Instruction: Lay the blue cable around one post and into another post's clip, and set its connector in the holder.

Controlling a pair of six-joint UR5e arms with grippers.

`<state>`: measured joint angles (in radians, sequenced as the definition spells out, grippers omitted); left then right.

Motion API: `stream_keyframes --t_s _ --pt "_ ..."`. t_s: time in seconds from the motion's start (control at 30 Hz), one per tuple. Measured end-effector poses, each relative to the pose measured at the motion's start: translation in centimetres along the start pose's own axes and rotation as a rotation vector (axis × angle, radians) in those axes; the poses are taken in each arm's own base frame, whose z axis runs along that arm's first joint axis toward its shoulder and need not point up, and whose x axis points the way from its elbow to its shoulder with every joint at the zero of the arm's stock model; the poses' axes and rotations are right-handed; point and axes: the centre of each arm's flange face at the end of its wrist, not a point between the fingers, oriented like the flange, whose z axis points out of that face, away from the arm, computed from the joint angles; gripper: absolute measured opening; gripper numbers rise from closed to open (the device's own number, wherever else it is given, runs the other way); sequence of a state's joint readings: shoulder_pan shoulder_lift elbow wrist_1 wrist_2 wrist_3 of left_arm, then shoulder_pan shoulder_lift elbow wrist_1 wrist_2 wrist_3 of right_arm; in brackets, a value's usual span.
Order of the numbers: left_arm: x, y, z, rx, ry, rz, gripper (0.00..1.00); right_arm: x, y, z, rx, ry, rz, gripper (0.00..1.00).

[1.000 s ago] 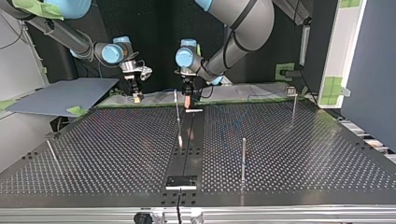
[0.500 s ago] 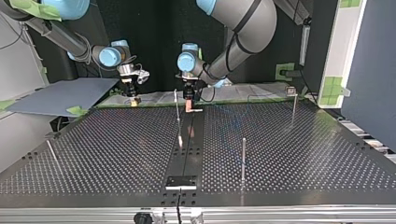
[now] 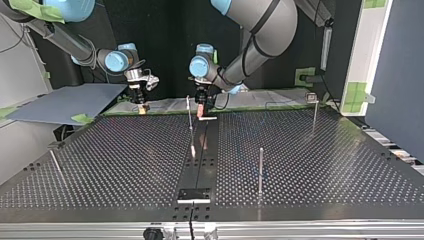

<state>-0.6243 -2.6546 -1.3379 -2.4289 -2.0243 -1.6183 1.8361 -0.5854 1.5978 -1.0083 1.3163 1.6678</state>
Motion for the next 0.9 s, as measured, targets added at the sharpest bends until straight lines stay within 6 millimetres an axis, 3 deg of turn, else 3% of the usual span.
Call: stream_keyframes --t_s 0.37,0.7,0.9 --pt "-2.4 1.3 -2.8 0.019 0.065 0.039 1.0 -0.1 0.1 -0.1 -0.001 -0.004 0.003 0.0" --pt "-4.6 1.8 -6.6 0.062 0.138 0.126 1.0 -0.3 0.1 -0.3 -0.005 -0.025 0.005 0.0" --pt "-4.4 3.0 -8.2 0.046 0.194 0.173 1.0 -0.4 0.1 -0.3 -0.006 -0.027 0.006 0.0"
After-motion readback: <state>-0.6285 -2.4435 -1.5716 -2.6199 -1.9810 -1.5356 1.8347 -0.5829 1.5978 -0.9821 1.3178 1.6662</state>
